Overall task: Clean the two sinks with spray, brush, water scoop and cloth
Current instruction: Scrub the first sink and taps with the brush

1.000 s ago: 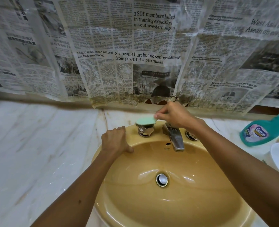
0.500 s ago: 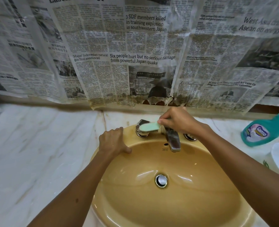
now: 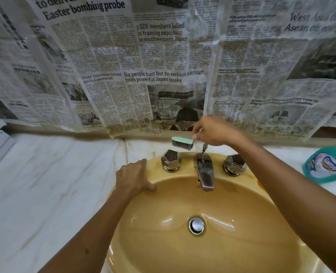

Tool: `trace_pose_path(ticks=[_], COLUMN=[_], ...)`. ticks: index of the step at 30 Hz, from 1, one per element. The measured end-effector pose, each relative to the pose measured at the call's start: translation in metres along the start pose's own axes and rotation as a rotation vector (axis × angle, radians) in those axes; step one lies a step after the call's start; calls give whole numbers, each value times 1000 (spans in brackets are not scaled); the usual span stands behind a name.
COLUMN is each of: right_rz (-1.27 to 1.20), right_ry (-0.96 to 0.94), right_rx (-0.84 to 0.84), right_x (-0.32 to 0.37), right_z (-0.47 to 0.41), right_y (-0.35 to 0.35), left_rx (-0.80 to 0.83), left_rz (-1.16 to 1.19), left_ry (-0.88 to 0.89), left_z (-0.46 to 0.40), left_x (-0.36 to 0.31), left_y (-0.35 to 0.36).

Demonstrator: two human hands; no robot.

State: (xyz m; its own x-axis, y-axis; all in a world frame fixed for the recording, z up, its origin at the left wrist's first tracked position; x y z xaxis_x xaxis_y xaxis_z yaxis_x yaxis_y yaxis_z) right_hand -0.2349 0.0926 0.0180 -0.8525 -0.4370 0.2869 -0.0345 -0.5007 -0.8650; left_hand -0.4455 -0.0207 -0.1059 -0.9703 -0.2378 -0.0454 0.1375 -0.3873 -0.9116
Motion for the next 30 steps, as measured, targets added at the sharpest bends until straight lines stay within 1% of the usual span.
trace_pose_path(ticks=[2, 6, 9, 12, 14, 17, 19, 22, 24, 30], right_rz=[37, 17, -61, -48, -98, -72, -131, -63, -105, -105], right_ry=[-8, -19, -24, -9, -11, 13, 0, 15, 0, 4], right_rx=[47, 111, 151, 156, 162, 154, 145, 122, 117, 114], right_x=[6, 12, 8, 5, 2, 1, 2, 3, 3, 1], right_z=[-8, -20, -26, -27, -28, -27, -27, -26, -25, -29], right_y=[1, 5, 11, 13, 14, 16, 18, 19, 19, 21], left_rx=[10, 14, 14, 16, 21, 14, 14, 7, 9, 6], left_rz=[5, 0, 1, 7, 11, 9, 4, 7, 5, -9], left_ry=[-7, -2, 7, 8, 14, 14, 12, 7, 8, 8], left_z=[-1, -2, -2, -2, -2, -2, -1, 0, 1, 2], left_x=[0, 1, 1, 1, 1, 1, 2, 1, 1, 0], left_y=[-1, -1, -1, 0, 0, 0, -1, -2, -3, -4])
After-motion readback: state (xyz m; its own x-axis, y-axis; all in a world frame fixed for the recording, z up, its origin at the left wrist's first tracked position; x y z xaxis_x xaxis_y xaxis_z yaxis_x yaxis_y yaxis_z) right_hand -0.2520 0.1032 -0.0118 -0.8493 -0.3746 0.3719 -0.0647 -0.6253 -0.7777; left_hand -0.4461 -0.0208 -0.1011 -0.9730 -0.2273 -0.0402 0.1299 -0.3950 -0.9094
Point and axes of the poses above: each hand's wrist, its own z-axis away from the middle knuckle, its own y-axis out of the palm, x = y × z, the point moved 6 cm from there along -z, towards the middle knuckle, and after that the axes turned 13 degrees about x, right-handed, at the moved point
